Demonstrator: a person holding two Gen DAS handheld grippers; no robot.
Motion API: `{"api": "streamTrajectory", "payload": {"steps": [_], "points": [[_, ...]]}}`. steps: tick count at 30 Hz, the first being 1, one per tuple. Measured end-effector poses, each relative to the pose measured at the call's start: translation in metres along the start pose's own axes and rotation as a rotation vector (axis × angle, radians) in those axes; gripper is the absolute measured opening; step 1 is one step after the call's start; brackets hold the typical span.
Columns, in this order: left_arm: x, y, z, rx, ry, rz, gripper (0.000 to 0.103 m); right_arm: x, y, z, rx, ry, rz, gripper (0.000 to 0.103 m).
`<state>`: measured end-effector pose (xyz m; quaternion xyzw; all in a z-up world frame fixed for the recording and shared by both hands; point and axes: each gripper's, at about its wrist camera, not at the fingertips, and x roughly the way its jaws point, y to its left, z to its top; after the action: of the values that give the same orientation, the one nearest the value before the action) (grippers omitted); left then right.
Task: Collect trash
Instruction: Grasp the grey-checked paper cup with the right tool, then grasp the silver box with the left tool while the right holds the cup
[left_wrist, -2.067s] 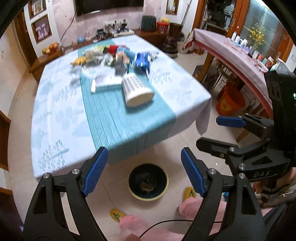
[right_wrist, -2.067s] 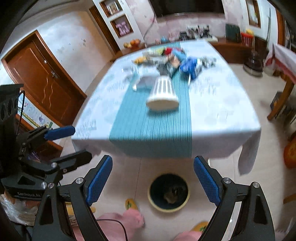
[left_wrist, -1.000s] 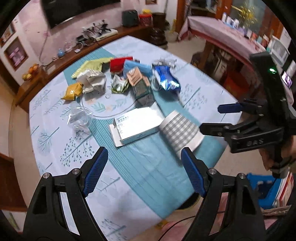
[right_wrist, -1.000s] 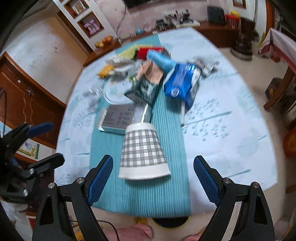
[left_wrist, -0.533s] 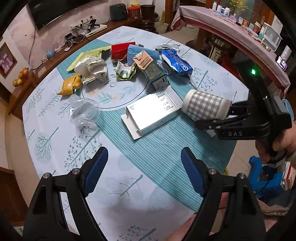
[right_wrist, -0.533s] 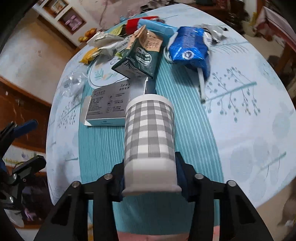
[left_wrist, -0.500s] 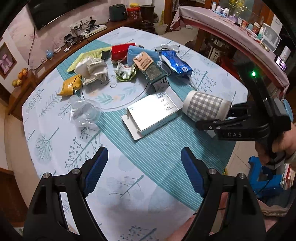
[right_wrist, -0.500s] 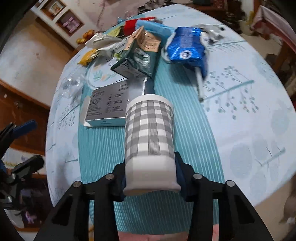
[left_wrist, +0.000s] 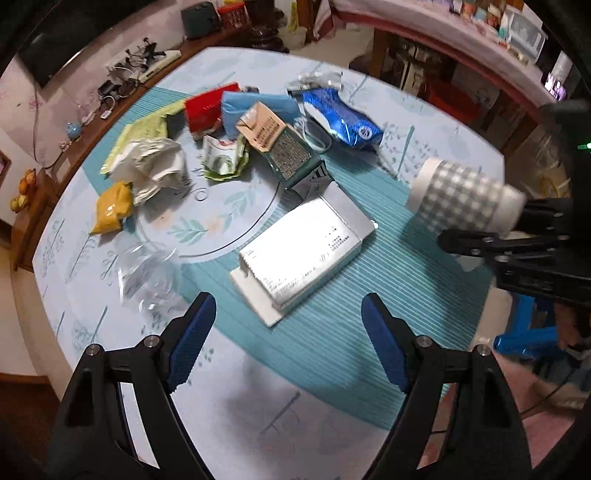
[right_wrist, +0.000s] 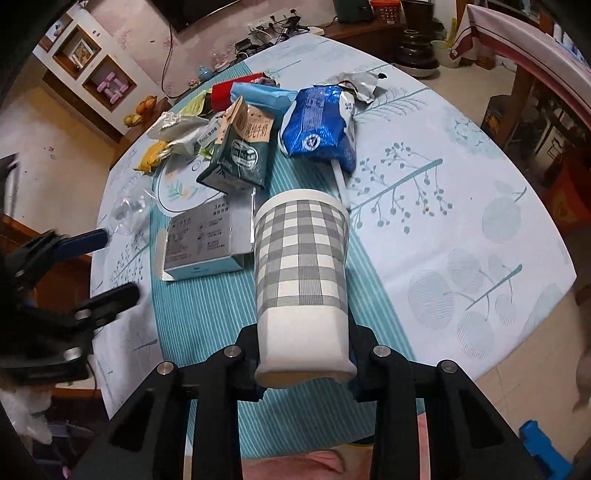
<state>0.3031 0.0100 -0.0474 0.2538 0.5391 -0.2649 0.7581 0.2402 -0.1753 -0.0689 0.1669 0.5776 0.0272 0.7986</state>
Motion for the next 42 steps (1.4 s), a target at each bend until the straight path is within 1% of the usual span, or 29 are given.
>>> {"api": "streamTrajectory", "payload": {"steps": [5,11,13,15,18,20,23,26,28,29,30,33,36,40,42], "points": [[0.041,-0.007,0.023,0.09,0.089,0.004,0.079,0.001,-0.013,0.011,0.025,0.007,0.023,0.03],[0.074,-0.01,0.041,0.17,0.148,-0.002,0.079,0.002,-0.021,0.015,-0.002,0.013,0.071,0.029],[0.082,-0.011,0.044,0.187,0.165,-0.005,0.079,0.004,-0.025,0.014,0.003,0.025,0.087,0.029],[0.087,-0.016,0.047,0.221,0.153,0.006,0.081,0.006,-0.027,0.014,-0.003,0.029,0.09,0.029],[0.095,-0.019,0.052,0.229,0.169,0.001,0.082,0.009,-0.032,0.01,-0.007,0.04,0.087,0.029],[0.099,-0.02,0.054,0.218,0.186,-0.011,0.084,0.01,-0.035,0.008,-0.005,0.044,0.086,0.029],[0.104,-0.013,0.058,0.165,0.199,-0.053,0.084,0.009,-0.04,0.004,-0.002,0.045,0.091,0.029],[0.104,-0.009,0.058,0.142,0.193,-0.064,0.082,0.009,-0.045,0.001,0.003,0.047,0.097,0.029],[0.103,-0.01,0.058,0.136,0.185,-0.053,0.08,0.007,-0.047,-0.001,0.007,0.044,0.101,0.029],[0.102,-0.009,0.056,0.131,0.183,-0.048,0.078,0.006,-0.047,-0.003,0.009,0.043,0.103,0.029],[0.1,-0.01,0.055,0.119,0.177,-0.045,0.073,0.005,-0.046,-0.004,0.011,0.042,0.105,0.029],[0.092,-0.012,0.045,0.056,0.176,-0.035,0.069,0.002,-0.044,-0.008,0.012,0.036,0.105,0.029],[0.083,-0.013,0.029,-0.019,0.177,-0.03,0.068,-0.002,-0.041,-0.015,0.017,0.03,0.106,0.029],[0.065,-0.018,0.005,-0.114,0.15,-0.024,0.067,-0.009,-0.035,-0.028,0.023,0.021,0.106,0.029],[0.051,-0.022,-0.01,-0.158,0.132,-0.007,0.067,-0.012,-0.03,-0.036,0.022,0.018,0.104,0.029]]}}
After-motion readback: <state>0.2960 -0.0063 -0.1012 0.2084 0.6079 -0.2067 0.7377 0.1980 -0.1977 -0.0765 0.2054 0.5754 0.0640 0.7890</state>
